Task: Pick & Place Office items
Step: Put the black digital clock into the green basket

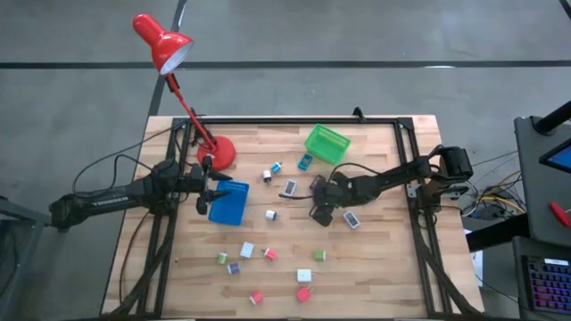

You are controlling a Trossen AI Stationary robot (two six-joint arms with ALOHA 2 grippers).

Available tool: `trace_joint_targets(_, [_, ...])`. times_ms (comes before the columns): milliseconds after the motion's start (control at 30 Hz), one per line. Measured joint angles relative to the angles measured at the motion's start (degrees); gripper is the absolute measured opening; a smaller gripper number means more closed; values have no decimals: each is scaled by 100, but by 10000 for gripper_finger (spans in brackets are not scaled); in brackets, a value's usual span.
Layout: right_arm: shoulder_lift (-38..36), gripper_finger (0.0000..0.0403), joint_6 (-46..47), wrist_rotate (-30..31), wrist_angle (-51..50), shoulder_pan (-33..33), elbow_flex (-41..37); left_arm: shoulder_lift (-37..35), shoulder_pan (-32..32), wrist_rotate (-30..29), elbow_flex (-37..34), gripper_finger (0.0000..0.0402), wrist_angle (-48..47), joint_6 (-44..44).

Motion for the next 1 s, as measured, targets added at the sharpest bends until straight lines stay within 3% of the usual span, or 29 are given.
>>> trace_joint_targets(433, [-2,132,-877,429,2242,212,-492,1,-2,9,0,234,0,-2])
trace_joint_targets(1000, [-15,132,-2574,725,6527,128,-1657,0,-2,-374,0,234,2,-199])
